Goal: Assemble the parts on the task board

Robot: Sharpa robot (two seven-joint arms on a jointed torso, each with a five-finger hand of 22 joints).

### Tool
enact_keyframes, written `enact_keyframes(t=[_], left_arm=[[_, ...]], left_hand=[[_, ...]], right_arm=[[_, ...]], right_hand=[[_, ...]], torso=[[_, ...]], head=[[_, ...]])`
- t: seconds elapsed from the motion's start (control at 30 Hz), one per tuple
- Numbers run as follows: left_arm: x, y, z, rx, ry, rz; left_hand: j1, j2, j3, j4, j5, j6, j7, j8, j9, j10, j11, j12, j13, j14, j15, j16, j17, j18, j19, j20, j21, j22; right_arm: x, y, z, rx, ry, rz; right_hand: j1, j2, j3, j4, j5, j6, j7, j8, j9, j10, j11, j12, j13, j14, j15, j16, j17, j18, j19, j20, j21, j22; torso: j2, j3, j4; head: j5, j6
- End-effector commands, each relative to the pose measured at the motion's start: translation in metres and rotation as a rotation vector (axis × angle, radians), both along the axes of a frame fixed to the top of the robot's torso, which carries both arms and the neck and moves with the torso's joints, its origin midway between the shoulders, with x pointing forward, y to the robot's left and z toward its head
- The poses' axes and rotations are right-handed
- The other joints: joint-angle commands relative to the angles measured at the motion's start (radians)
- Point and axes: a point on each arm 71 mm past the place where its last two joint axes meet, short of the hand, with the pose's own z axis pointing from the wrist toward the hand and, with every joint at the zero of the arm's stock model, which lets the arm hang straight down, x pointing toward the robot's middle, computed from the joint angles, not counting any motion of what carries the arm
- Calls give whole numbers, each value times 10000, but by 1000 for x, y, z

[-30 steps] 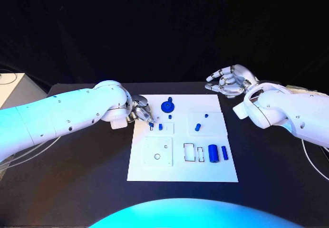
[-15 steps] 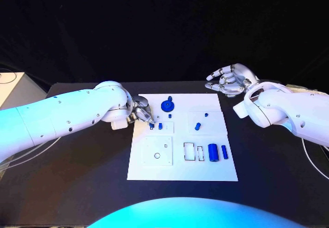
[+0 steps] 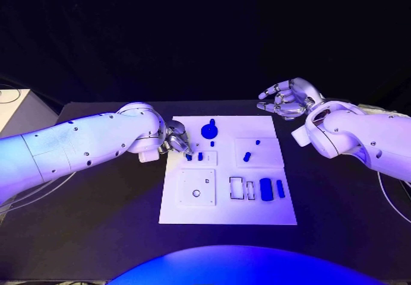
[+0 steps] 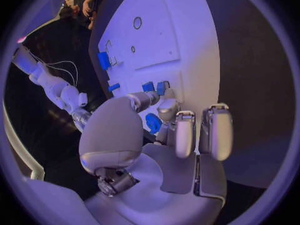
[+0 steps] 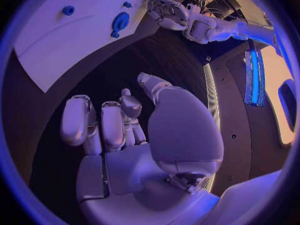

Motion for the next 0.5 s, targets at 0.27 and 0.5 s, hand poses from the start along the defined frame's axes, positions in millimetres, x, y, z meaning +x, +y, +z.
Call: enact_keyframes(t=[0.27,0.5], left_arm=[[0,1,-2,251,-4,50],[0,1,-2,292,-38,62]], left_hand=[[81,-3,1601,-1508,48,38,-42,67,18,61,4,61,12,1040,-53,43,2635,-90,224,-14,36,1209],[62,-26,1627,-1514,82,56,-50,66,19,85,-4,67,25,1040,-61,43,2635,-92,230,-19,41,1217]], right_arm=[[0,1,0,7,-35,157],[0,1,0,5,-31,155]], right_hand=[[-32,80,-20,81,60,-79,-1,46,16,-24,2,-87,-25,-76,-9,-66,-33,108,-55,-32,-35,0],[-32,80,-20,81,60,-79,-1,46,16,-24,2,-87,-25,-76,-9,-66,-33,108,-55,-32,-35,0]], torso=[[1,2,-3],[1,4,-10]], head=[[9,-16],[5,-28]])
